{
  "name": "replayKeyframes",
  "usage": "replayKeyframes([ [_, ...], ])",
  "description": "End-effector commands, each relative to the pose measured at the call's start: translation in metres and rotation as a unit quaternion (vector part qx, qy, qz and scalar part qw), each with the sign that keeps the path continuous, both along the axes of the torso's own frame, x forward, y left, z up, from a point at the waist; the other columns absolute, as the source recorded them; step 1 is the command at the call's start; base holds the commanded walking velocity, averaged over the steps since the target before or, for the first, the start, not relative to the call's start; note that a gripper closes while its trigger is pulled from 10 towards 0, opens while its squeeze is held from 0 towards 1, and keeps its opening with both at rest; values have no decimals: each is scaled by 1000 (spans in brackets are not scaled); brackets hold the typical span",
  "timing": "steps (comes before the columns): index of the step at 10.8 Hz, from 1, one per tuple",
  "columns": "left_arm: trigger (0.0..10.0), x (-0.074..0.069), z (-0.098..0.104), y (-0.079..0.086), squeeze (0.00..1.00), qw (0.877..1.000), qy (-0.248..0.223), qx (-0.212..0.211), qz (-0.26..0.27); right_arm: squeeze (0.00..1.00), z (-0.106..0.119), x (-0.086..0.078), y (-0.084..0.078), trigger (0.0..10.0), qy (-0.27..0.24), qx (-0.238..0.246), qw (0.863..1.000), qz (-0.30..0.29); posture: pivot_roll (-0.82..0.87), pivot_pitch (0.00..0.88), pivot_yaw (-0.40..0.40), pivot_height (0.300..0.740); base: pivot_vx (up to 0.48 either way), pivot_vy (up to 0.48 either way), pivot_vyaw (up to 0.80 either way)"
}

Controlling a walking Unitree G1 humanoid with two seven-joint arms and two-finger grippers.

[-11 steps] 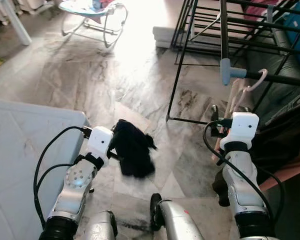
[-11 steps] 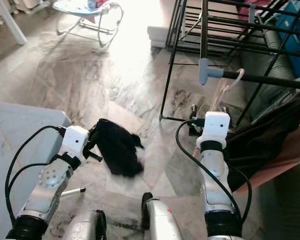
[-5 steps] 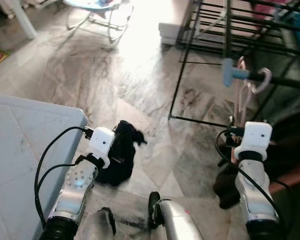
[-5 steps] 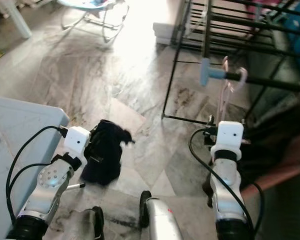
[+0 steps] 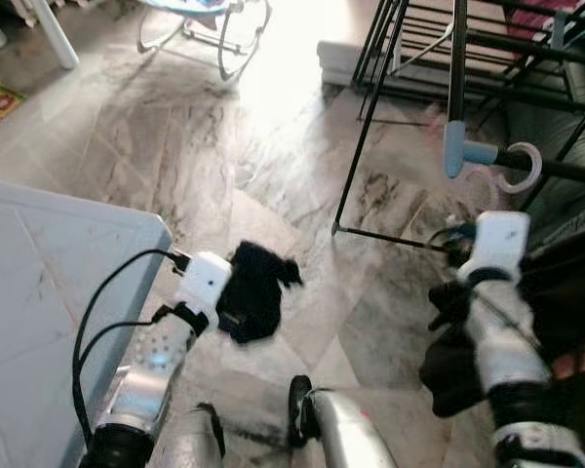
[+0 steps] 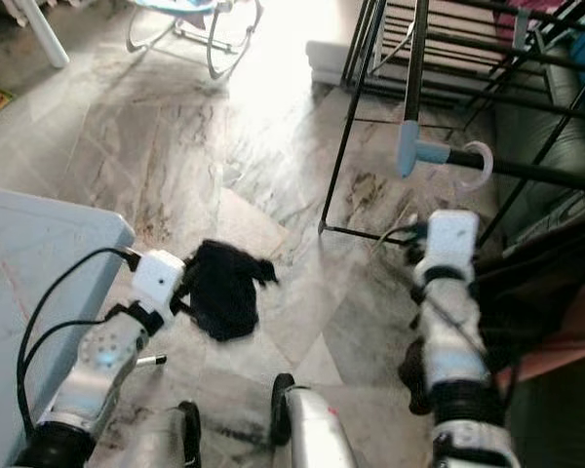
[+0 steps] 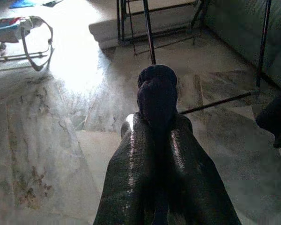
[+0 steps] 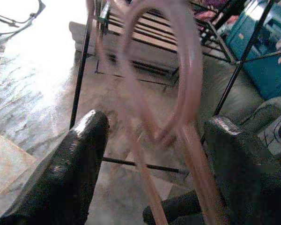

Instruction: Hang hanger

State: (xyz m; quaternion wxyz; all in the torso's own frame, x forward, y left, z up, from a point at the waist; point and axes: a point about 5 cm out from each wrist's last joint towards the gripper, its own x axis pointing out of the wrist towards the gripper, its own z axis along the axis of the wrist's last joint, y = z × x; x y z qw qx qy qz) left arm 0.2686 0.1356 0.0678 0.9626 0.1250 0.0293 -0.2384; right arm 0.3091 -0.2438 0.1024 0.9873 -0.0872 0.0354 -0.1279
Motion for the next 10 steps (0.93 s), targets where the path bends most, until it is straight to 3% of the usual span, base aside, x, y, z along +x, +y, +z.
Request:
replayKeyframes([
  [1,10000,-3,-1,-2,0,1000,1,6,-5,0,-8,-3,-8,0,27,11,1000,-2,-17,224,-73,740,0,0,0],
  [4,10000,-4,-1,-5,0,1000,1,13,-13,0,-12,-4,-16,0,66,21,997,16,-25,221,-75,740,0,0,0],
  [5,10000,-3,-1,-6,0,1000,1,13,-13,0,-12,-6,-20,0,72,53,996,11,-27,218,-79,740,0,0,0],
  [7,10000,-3,-1,-8,0,1000,2,6,-15,0,-9,-11,-27,0,80,46,995,40,-32,215,-81,740,0,0,0],
  [10,10000,-4,-3,-13,0,1000,4,12,-24,0,0,-5,-29,0,80,49,994,54,-37,210,-82,740,0,0,0],
])
